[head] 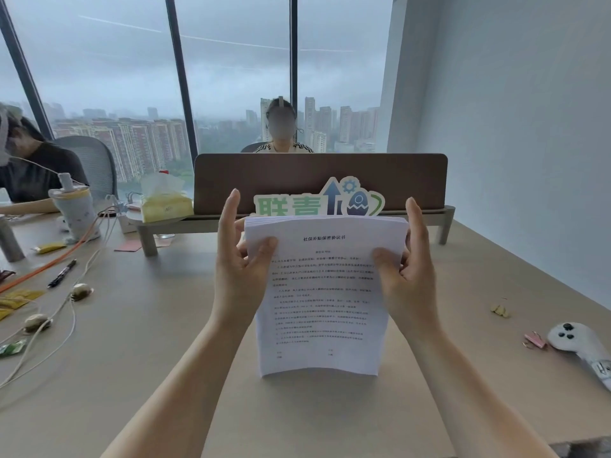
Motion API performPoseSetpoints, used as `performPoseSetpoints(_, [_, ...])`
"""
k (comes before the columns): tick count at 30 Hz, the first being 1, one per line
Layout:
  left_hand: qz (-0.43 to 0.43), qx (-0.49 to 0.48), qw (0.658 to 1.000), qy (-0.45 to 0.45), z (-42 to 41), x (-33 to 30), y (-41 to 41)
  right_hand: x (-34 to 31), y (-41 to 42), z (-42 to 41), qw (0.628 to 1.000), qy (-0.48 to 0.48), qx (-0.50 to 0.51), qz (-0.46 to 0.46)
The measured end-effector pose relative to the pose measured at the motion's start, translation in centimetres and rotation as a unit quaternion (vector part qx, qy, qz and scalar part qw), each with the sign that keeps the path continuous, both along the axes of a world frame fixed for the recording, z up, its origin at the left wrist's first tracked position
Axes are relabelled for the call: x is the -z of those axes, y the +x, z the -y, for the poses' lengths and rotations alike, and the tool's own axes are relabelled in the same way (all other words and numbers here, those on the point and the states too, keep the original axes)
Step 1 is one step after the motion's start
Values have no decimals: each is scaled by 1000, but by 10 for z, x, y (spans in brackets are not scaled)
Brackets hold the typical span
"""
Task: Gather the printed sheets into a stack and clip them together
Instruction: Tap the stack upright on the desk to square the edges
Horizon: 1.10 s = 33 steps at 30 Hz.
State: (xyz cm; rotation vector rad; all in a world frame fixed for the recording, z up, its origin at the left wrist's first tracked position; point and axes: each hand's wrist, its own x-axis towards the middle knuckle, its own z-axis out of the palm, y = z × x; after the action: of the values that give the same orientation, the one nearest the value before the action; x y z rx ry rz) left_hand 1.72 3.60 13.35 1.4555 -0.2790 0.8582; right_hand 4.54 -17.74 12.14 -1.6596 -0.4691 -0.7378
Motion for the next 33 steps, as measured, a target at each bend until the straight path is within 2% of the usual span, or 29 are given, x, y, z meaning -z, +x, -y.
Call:
performPoseSetpoints(4, [-3,-26,999,45,-4,-2,5,-4,3,2,997,-52,37,40])
performPoseSetpoints(8, [-9,-24,999,42,-4,-2,5,-5,4,3,996,-53,57,54])
performPoseSetpoints(14, [-19,-2,999,33,-3,-5,1,-6,1,4,998,-34,27,43])
performPoseSetpoints(18, [-43,66,996,-38,-8,0,2,-1,-2,3,995,83,-51,-15])
performPoseSetpoints(20, [-72,113,989,-68,-11,6,6,5,-3,5,990,102,-87,-42])
performPoseSetpoints(22, [-106,139,982,-70,-14,14,10,14,-2,6,985,104,-115,-77])
performPoseSetpoints(25, [-161,149,973,-70,-14,28,12,30,0,8,960,162,-166,-156])
performPoseSetpoints(29, [-205,168,960,-85,-13,44,10,46,1,9,946,155,-182,-218])
performPoseSetpoints(33, [-218,155,958,-106,-7,48,9,48,-3,5,958,110,-148,-221])
